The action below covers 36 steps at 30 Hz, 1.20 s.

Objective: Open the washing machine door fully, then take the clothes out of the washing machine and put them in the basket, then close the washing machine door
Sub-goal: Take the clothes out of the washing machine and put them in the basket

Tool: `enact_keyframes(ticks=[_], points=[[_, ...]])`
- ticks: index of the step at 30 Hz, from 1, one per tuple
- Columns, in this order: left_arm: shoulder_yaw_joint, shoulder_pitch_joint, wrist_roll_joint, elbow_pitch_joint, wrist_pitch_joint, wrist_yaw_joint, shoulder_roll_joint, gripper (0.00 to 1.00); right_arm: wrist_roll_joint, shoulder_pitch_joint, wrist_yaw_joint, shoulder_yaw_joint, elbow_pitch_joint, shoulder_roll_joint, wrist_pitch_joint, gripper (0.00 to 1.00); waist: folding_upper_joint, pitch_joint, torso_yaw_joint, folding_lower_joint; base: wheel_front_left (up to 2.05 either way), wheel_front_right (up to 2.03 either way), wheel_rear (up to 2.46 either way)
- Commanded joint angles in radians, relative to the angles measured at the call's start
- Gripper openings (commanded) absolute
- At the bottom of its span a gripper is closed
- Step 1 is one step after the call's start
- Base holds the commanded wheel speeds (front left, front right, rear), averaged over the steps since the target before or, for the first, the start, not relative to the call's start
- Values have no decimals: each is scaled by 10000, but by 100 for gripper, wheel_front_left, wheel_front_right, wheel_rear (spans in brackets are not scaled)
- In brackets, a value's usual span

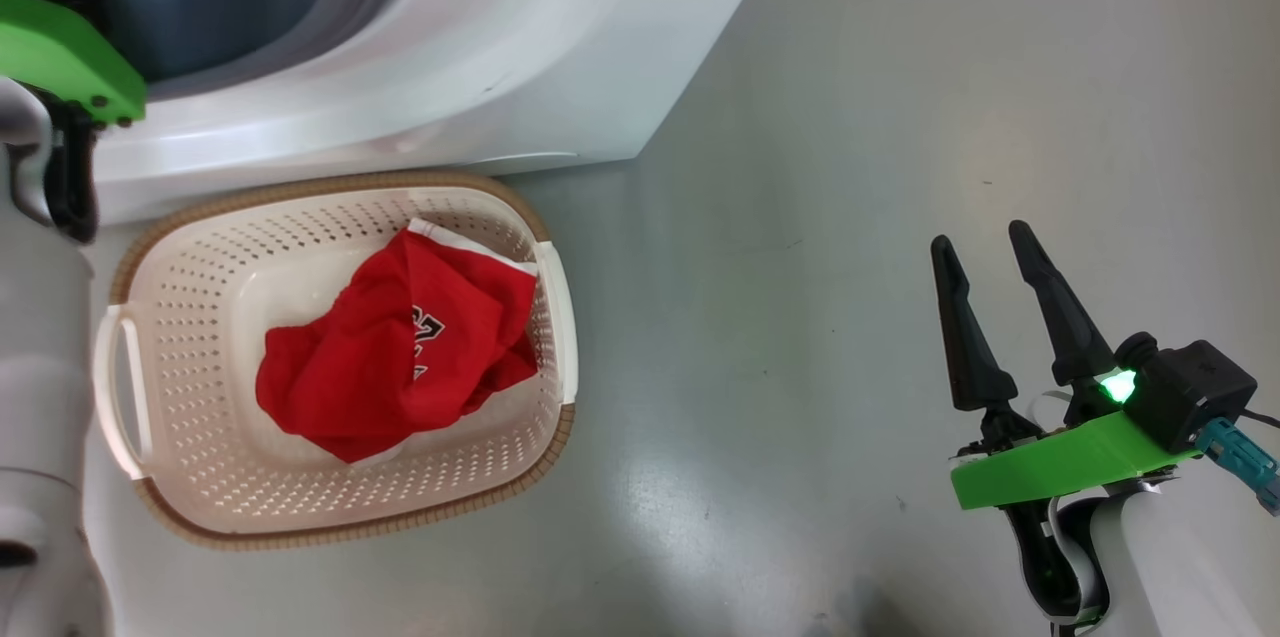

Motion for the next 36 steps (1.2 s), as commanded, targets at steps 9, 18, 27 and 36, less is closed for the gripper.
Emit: enact_keyframes(ticks=[9, 18, 27, 36], points=[[-82, -870, 68, 880, 297, 118, 940, 100, 43, -140, 75, 448, -207, -68, -63, 100, 0, 171, -249, 0, 0, 0, 0], [-327, -1139, 89, 1107, 891, 107, 1186, 100, 89, -167, 75, 605, -221, -68, -63, 100, 0, 279, -482, 0, 0, 0, 0], [-655, -1197, 99, 1162, 1178, 25, 1179, 80, 136, -194, 75, 655, -268, -68, -63, 100, 0, 427, -599, 0, 0, 0, 0], [-891, -1241, 31, 1180, 1131, -22, 1253, 33, 152, -234, 75, 681, -328, -68, -63, 100, 0, 508, -635, 0, 0, 0, 0]])
